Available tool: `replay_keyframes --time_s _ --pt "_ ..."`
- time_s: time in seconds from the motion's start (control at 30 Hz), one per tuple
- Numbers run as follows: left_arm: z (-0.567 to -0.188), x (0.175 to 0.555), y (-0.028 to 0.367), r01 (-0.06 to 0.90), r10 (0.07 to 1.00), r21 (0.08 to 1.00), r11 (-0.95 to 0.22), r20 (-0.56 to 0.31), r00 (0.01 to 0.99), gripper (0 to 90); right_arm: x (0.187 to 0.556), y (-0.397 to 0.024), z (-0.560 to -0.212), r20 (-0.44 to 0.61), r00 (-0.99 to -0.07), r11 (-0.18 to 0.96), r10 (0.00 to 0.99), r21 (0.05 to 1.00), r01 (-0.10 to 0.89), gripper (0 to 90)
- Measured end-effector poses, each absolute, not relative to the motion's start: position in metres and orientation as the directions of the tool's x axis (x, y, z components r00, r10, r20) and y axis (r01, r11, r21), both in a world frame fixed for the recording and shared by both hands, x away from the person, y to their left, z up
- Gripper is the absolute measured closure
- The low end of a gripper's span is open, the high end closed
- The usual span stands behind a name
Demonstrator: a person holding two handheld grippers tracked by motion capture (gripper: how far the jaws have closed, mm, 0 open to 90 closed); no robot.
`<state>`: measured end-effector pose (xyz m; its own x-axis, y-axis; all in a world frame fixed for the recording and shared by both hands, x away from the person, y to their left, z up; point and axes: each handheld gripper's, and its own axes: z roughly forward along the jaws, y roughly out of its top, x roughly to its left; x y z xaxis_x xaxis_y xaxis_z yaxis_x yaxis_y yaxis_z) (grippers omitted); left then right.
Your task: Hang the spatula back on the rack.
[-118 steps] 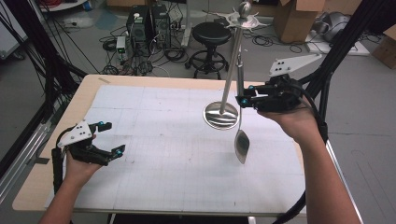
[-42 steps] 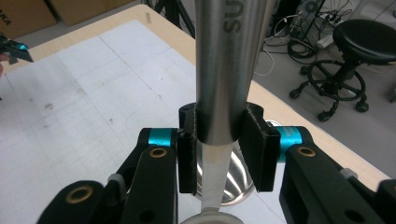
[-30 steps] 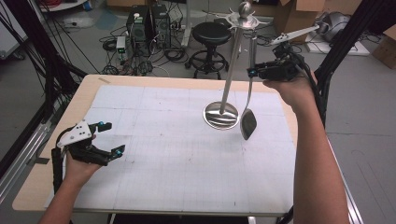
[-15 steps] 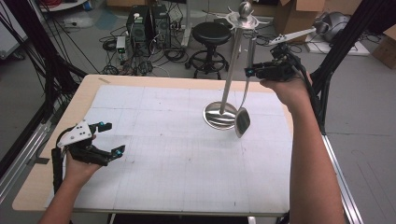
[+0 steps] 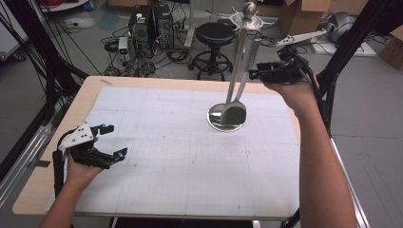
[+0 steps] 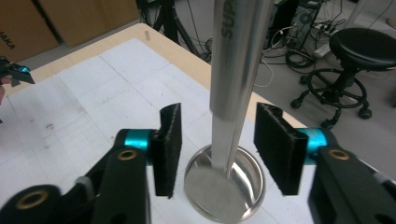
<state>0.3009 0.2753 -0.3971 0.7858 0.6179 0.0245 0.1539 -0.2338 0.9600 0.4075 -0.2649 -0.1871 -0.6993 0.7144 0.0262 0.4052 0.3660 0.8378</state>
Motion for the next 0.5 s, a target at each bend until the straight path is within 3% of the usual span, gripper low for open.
replay_keyframes --time_s 0.5 --pt "-0.397 0.301 0.275 0.157 0.616 0.96 -0.232 0.02 0.788 1.7 0.38 -0.276 -0.199 0.036 -0.737 0.349 0.675 0.865 0.362 44.1"
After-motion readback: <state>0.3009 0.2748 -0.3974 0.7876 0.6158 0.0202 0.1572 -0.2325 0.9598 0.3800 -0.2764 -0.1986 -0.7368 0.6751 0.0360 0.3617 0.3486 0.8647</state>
